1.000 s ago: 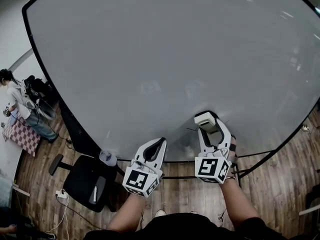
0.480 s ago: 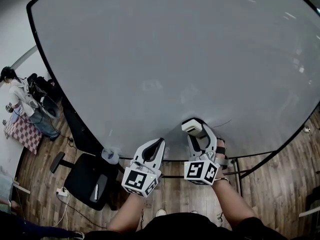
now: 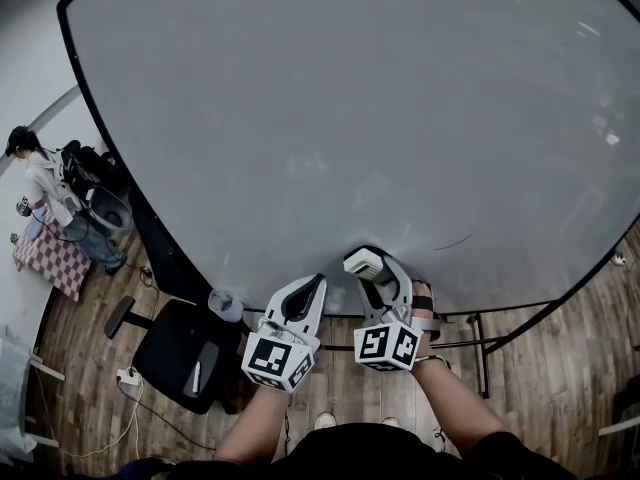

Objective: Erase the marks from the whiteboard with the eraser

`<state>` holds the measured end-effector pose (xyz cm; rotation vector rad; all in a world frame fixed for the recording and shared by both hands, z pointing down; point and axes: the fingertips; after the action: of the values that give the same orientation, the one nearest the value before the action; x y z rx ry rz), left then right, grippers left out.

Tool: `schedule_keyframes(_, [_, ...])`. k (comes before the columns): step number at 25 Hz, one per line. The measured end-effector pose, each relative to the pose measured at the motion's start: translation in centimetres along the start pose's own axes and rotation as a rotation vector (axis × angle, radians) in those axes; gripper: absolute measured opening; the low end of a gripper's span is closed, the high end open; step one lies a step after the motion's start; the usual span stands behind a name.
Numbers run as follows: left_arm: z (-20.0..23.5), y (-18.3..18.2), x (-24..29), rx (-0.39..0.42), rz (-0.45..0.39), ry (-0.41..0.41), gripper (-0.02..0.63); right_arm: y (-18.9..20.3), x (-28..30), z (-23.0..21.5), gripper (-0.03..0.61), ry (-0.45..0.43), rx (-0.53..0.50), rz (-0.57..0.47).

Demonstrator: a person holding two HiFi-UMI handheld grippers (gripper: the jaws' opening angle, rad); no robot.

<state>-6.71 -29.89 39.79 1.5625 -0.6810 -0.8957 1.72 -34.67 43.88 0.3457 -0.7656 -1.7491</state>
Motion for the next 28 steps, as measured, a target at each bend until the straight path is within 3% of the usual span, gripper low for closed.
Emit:
schedule_keyframes(4, [-0.2,0.4,0.2,-0.006,0.008,0.000,0.020,0.0,-1.7,-1.6,0.275,0.022,0.068,-0.023])
schedule_keyframes(8, [-1.2,0.5,1.6,-0.014,-0.004,0.025,0.020,1.9,-4.7,-7.1,0.275,0.144,0.115,-0.005])
schedule_keyframes(15, [-5.2,0.8,4.3,0.044,0.030,0.103,0.020,6.2,-9.0,-19.7,0.276,0.419,0.047,0.051])
schedule_keyframes(20, [-6.7,0.2,5.3,0.060,0.012,0.135,0.020,8.7,-11.1,-26.4,0.275,0.548,0.012,0.114])
schedule_keyframes(28, [-7.2,0.7,5.8,0.050,0.012,0.127,0.020,9.8,-11.6,-28.0,0.269,0.583,-0.004,0.154])
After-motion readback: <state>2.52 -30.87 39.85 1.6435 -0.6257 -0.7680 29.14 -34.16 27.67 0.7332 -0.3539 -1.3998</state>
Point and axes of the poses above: the fingertips, and each gripper's own axes: x forward along the fingers, z to its left, y out of its underside
